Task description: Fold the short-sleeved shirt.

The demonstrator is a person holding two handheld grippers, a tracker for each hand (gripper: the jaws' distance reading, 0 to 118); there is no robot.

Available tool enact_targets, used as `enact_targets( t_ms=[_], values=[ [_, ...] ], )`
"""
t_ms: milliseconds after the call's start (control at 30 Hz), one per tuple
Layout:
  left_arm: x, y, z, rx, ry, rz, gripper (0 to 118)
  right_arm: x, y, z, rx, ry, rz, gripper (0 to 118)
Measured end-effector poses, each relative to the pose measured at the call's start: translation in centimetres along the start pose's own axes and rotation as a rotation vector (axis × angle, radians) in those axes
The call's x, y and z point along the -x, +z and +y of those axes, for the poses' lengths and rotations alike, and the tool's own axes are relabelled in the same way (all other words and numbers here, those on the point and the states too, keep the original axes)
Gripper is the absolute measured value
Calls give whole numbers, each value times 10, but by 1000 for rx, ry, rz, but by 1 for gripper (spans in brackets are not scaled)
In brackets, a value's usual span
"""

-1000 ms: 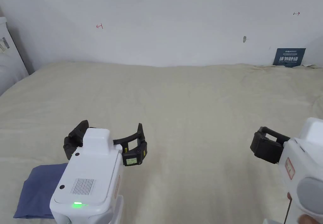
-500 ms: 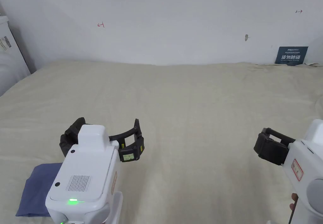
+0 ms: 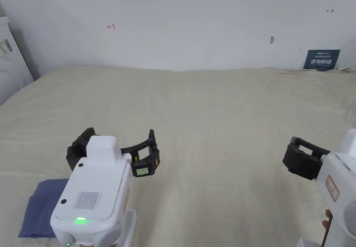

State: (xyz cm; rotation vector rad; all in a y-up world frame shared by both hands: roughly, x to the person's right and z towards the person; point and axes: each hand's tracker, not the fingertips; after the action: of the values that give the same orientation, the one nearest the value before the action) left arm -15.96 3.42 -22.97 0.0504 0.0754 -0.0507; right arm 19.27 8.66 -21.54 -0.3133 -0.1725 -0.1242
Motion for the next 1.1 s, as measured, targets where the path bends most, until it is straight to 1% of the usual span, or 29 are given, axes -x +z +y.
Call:
enact_targets(
  t_ms=[100, 167, 300, 400, 500, 1100],
  values=[
    [-1, 0, -1, 0, -7, -2, 118, -5, 5, -7, -129, 29, 102, 113],
    [-1, 0, 0, 0, -9, -1, 118, -8, 7, -15, -248, 55, 134, 113],
    [-1, 0, 0, -4, -6, -1, 118, -6, 9, -23, -361, 113, 91, 113],
    [-2, 1, 1, -8, -7, 0, 118, -7, 9, -26, -379, 117, 93, 114],
    [-2, 1, 0, -9, -6, -2, 118, -7, 11, -26, -382, 110, 101, 117],
    [-3, 4, 0, -9, -11, -5, 118, -8, 16, -25, -378, 100, 114, 117]
  ],
)
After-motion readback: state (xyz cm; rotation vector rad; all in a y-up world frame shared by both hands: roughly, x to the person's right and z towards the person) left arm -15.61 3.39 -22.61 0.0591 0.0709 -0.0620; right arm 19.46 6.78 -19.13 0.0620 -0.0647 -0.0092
